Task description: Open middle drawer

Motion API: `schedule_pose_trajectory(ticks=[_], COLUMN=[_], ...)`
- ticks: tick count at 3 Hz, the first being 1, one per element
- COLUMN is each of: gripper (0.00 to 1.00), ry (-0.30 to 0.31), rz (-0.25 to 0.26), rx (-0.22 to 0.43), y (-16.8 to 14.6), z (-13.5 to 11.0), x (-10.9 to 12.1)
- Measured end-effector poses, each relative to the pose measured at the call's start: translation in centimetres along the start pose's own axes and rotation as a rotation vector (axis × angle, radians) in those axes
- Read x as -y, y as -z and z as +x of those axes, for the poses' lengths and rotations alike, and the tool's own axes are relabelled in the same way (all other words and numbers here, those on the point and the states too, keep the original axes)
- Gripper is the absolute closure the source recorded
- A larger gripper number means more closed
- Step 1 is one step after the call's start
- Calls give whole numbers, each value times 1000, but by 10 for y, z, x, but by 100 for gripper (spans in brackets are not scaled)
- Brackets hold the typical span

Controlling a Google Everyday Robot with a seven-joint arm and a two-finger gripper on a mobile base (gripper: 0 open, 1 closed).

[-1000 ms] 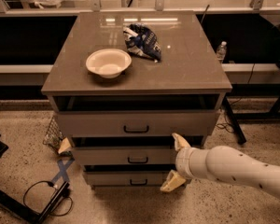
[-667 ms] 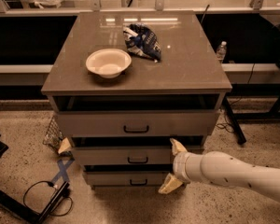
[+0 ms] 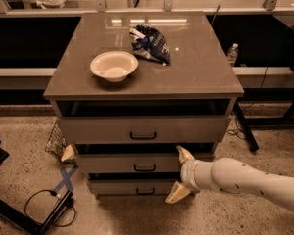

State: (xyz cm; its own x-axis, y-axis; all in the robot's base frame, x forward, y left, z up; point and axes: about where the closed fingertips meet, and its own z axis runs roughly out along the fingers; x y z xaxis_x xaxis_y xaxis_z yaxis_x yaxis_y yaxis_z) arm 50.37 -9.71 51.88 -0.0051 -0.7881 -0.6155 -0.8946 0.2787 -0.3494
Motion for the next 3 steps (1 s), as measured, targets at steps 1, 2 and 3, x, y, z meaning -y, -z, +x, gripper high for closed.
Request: schedule_pose_trajectory(ticks=[1, 2, 3], gripper=[0, 0, 0], ry=[-48, -75, -76], rz=[-21, -26, -19], rx=[47, 110, 134], y=[-20, -43, -61], z=[13, 22, 26], x=[4, 15, 34])
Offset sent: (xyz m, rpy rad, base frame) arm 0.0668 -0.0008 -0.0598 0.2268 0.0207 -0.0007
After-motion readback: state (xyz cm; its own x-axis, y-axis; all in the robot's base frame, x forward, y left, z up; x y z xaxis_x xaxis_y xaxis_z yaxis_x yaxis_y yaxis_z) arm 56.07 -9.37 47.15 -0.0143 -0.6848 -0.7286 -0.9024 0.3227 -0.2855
